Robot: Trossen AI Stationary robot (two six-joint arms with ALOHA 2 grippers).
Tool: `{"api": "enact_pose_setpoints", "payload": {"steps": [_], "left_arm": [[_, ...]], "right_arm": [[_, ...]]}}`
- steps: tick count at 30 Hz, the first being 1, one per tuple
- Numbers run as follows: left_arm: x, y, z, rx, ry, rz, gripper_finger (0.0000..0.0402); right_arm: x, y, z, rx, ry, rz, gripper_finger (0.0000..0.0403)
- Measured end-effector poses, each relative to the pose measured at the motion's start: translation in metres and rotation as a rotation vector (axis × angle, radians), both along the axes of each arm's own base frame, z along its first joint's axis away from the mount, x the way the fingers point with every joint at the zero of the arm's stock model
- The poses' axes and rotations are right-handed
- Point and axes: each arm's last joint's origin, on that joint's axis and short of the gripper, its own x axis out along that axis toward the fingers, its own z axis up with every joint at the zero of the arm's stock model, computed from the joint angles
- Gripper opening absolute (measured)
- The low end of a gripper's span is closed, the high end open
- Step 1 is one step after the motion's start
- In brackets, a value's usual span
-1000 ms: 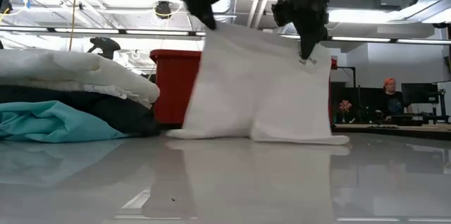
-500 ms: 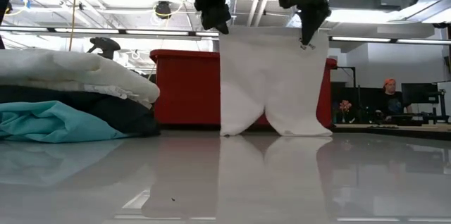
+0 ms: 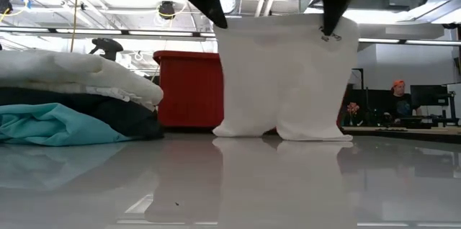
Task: Fold laundry
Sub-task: Fold the white shorts
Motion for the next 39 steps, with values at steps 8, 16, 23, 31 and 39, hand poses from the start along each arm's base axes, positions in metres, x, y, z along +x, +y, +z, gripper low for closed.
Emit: {"api": "enact_pose_setpoints", "payload": {"steps": [8, 16, 23, 31, 39], "left_arm": [[-0.017, -0.058, -0.026, -0.248, 0.012, -0.056, 0.0002], [-0.019, -0.072, -0.013, -0.322, 0.053, -0.163, 0.0002], [0.000, -0.017, 0.006, -0.134, 0.034, -0.105, 0.0002], [0.010, 0.091, 0.012, 0.074, 0.109, 0.017, 0.0002], [0.000, 0.158, 0.059, 0.126, 0.034, 0.172, 0.0002]], "right_arm": [[-0.006, 0.079, -0.046, 0.149, -0.026, 0.047, 0.0026], [-0.016, 0.100, -0.040, 0.206, 0.046, 0.197, 0.0026], [-0.003, 0.043, -0.025, 0.092, 0.073, 0.225, 0.0026], [0.005, -0.056, 0.006, -0.243, 0.076, 0.183, 0.0025], [-0.007, -0.114, 0.062, -0.338, -0.118, 0.003, 0.0025]]}}
